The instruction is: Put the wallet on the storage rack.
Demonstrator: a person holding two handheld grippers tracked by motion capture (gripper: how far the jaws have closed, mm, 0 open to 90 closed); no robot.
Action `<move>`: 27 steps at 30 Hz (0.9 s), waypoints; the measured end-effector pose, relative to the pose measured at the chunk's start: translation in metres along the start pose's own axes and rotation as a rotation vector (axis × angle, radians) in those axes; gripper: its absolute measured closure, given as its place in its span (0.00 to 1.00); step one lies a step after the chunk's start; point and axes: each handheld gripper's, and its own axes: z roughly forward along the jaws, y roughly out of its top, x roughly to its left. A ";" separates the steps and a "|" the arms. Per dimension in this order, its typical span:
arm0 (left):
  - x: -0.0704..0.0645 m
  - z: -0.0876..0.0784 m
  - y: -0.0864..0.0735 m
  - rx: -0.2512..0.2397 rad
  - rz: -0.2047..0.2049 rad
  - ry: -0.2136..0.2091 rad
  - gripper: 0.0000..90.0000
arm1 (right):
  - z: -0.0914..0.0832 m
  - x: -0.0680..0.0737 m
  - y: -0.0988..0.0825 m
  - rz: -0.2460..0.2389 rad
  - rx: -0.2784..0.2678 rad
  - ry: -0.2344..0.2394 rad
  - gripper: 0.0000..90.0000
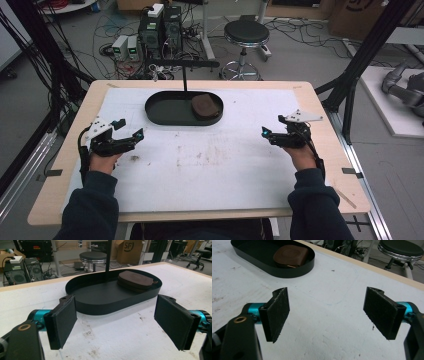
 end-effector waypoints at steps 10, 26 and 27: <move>-0.004 -0.002 0.002 -0.008 0.019 -0.009 0.20 | -0.003 0.001 -0.009 -0.002 -0.009 -0.030 0.24; -0.007 -0.001 0.002 -0.002 0.017 -0.019 0.21 | -0.007 -0.007 -0.015 0.011 0.006 -0.075 0.24; -0.007 -0.001 0.002 -0.002 0.016 -0.019 0.20 | -0.008 -0.007 -0.015 0.009 0.005 -0.076 0.24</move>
